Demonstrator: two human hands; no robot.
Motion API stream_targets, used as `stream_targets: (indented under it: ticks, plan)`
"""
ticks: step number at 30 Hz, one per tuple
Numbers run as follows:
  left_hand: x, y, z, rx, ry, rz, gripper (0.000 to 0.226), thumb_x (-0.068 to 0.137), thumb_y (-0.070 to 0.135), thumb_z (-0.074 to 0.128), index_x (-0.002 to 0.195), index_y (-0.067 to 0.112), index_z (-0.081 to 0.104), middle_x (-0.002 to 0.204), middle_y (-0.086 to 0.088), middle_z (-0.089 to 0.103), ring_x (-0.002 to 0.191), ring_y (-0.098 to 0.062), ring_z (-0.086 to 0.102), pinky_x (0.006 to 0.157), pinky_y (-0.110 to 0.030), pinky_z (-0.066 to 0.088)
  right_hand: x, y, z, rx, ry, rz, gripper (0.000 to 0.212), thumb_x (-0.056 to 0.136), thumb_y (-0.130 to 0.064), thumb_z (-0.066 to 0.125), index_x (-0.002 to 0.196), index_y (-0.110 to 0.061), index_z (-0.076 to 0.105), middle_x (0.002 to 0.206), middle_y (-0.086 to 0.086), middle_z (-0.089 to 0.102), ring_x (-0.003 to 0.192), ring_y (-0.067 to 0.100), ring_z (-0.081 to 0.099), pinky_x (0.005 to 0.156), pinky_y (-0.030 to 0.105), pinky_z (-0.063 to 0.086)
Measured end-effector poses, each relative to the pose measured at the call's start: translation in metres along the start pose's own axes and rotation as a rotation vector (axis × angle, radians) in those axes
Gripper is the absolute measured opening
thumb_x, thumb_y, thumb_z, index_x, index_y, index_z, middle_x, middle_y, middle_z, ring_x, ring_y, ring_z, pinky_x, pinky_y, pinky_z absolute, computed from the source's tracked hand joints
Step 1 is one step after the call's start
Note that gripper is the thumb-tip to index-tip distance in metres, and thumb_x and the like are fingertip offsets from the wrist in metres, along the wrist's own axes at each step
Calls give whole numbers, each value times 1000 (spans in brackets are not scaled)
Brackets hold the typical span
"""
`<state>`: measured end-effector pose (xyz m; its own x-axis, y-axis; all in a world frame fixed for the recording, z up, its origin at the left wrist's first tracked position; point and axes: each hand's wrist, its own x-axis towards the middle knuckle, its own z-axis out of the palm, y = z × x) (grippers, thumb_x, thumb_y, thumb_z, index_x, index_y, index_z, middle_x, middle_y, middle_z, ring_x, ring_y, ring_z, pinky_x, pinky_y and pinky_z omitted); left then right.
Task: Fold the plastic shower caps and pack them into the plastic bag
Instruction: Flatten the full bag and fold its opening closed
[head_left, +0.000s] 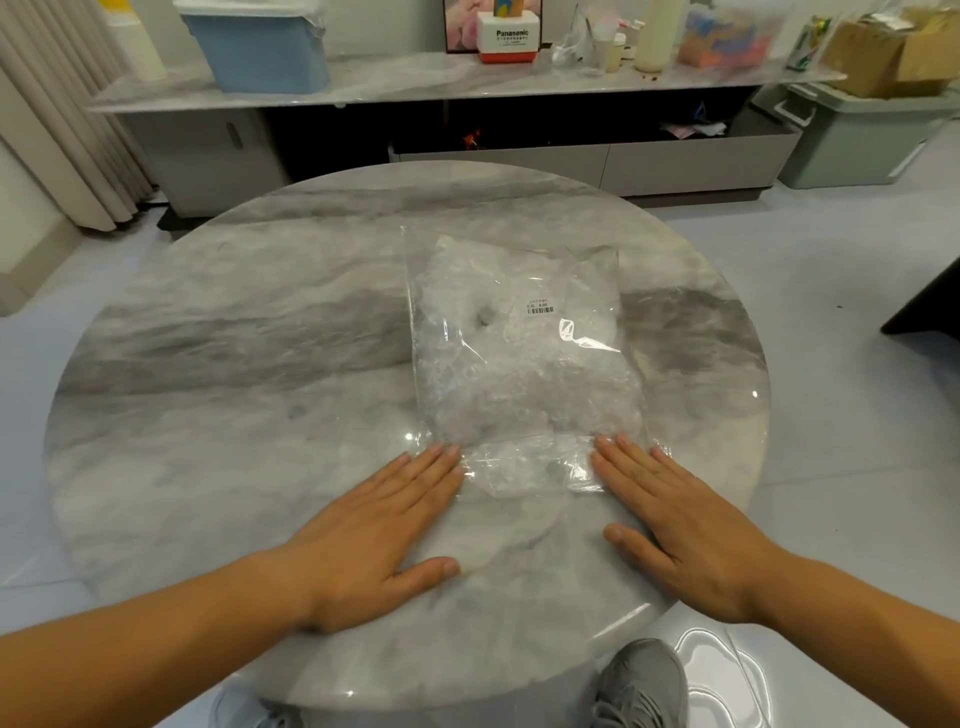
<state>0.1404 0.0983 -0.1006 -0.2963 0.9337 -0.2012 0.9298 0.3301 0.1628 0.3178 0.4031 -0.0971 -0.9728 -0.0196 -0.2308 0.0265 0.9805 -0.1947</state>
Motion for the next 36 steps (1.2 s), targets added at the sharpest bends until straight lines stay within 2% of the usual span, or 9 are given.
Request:
stream_targets:
  ticks: [4,8,15,22,25,28,30,33,36]
  plan:
    - [1,-2,-10,0,-86,33,84,99,73,21,154,31,-26,159,15,-37,143,1,-36,121,-26,-16,0,1,-6,25,-49,-7,76,88,-75,-3,153,-38,-20,161,-21,-26,145,-7,-30,121,22,-18]
    - [2,-2,-11,44,-107,33,87,97,75,21,153,30,-27,158,14,-38,143,0,-37,122,-28,-15,-1,0,-12,238,3,48,80,91,-79,17,159,-38,7,166,-21,-3,147,-14,-12,126,24,-3]
    - [2,2,-10,107,-117,10,88,97,76,18,154,27,-27,159,11,-37,143,-2,-38,122,-30,-17,-16,5,-3,30,-1,55,91,78,-82,-18,155,-33,-15,159,-21,-26,141,-11,-33,115,13,-21]
    - [-9,-18,-10,111,81,8,76,97,71,15,162,31,9,168,6,-15,154,-10,-14,126,-35,3,-15,13,-11,232,41,68,76,93,-74,21,159,-37,10,165,-23,1,147,-15,-10,119,10,-5]
    - [-14,-20,-13,-108,283,-176,67,94,70,35,149,32,43,166,1,17,151,-19,19,118,-35,28,-12,5,-15,393,177,146,61,98,-51,49,154,-31,37,159,-22,27,149,-4,19,122,17,13]
    - [-5,-7,-24,-581,376,-486,67,88,60,61,143,25,43,143,4,43,127,-12,49,97,-21,41,-6,-9,-22,486,480,191,34,94,-35,65,127,-29,64,140,-15,50,135,7,40,116,32,32]
    - [7,-1,-34,-776,371,-633,73,85,51,73,143,24,38,130,5,52,112,-12,57,82,-22,46,2,-17,-30,498,636,253,24,92,-29,70,116,-27,68,133,-7,50,131,10,38,107,28,30]
    - [22,0,-45,-971,300,-763,76,82,43,80,141,23,37,118,-1,62,87,-18,68,62,-30,53,16,-20,-37,564,581,425,29,93,-33,68,122,-28,65,140,0,49,135,18,40,105,27,30]
    - [30,0,-48,-1107,259,-824,69,81,24,84,136,17,42,99,-13,72,69,-20,67,69,-39,60,28,-20,-33,718,437,496,28,93,-29,68,121,-27,67,135,6,58,118,18,55,93,27,38]
